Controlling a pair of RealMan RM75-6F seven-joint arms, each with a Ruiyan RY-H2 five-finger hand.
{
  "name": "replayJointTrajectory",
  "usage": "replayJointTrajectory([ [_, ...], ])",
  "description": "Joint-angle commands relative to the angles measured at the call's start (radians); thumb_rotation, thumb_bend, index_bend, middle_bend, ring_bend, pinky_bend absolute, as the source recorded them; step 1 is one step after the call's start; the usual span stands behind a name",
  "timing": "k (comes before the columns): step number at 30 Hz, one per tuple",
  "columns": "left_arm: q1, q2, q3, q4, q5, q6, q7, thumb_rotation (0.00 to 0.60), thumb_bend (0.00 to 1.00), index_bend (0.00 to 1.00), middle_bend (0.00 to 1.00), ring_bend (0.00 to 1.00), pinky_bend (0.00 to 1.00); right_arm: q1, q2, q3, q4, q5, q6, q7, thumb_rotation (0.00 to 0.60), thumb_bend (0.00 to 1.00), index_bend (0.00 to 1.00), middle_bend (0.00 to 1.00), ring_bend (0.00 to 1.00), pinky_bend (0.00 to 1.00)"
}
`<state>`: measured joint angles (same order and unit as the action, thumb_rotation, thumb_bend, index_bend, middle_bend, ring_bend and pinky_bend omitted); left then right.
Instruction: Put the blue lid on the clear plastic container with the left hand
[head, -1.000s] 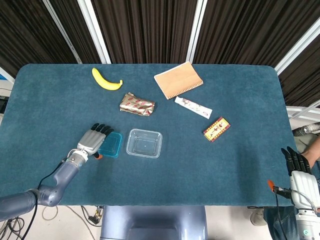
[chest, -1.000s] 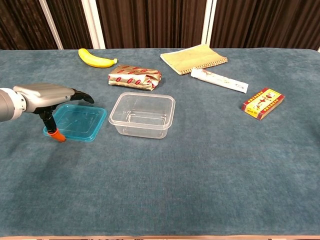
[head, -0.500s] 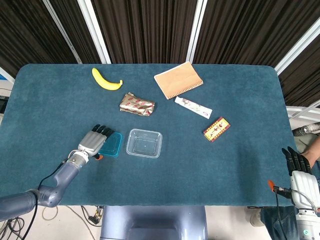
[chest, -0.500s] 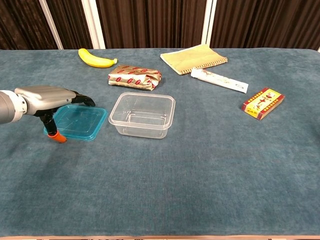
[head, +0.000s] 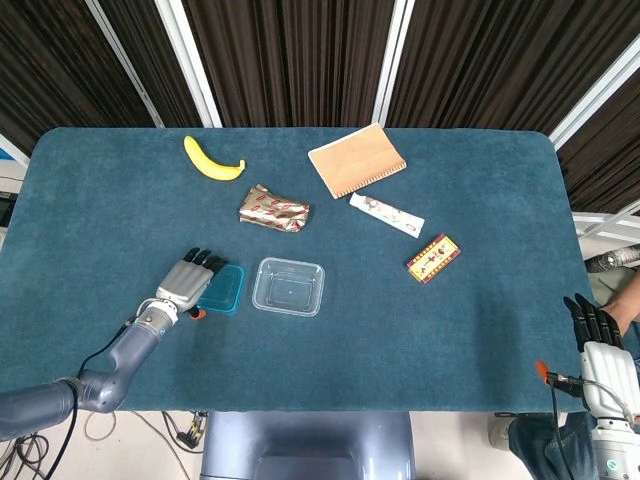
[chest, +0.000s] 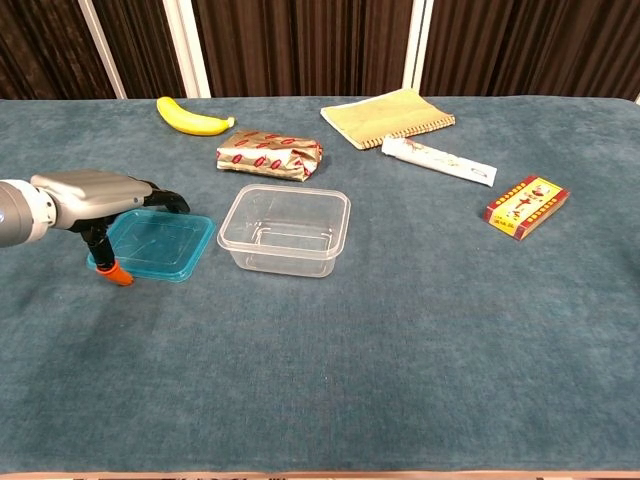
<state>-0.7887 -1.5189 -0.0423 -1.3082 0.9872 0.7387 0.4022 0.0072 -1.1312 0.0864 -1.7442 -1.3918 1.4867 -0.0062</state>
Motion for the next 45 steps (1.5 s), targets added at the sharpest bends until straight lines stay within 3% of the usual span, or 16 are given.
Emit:
replayJointTrajectory([
  [1, -0.001, 0.0, 0.001, 0.0, -0.004, 0.004, 0.006, 0.6, 0.11, 0.1, 0.17, 0.0, 0.0, 0.0, 0.0, 0.001, 0.0, 0.001, 0.0, 0.0, 0.6, 0.27, 0.02, 0.0, 0.0, 0.0],
  [22, -0.011, 0.038, -0.024, -0.039, -0.053, 0.013, 0.006, 0.6, 0.15, 0.1, 0.23, 0.0, 0.0, -0.001, 0.001, 0.002, -0.007, 0.009, -0.002, 0.0, 0.6, 0.27, 0.02, 0.0, 0.0, 0.0],
  [33, -0.045, 0.169, -0.088, -0.241, -0.091, 0.068, 0.031, 0.6, 0.15, 0.1, 0.23, 0.0, 0.0, -0.002, 0.002, 0.001, -0.009, 0.009, -0.002, -0.001, 0.6, 0.27, 0.02, 0.0, 0.0, 0.0],
  [39, -0.12, 0.221, -0.142, -0.375, -0.196, 0.082, 0.105, 0.6, 0.15, 0.1, 0.23, 0.0, 0.0, -0.002, 0.003, 0.001, -0.011, 0.008, -0.003, 0.0, 0.6, 0.27, 0.02, 0.0, 0.0, 0.0],
  [45, -0.216, 0.207, -0.158, -0.453, -0.356, 0.125, 0.214, 0.6, 0.15, 0.1, 0.23, 0.0, 0.0, -0.002, 0.003, 0.0, -0.011, 0.01, -0.005, 0.001, 0.6, 0.27, 0.02, 0.0, 0.0, 0.0],
])
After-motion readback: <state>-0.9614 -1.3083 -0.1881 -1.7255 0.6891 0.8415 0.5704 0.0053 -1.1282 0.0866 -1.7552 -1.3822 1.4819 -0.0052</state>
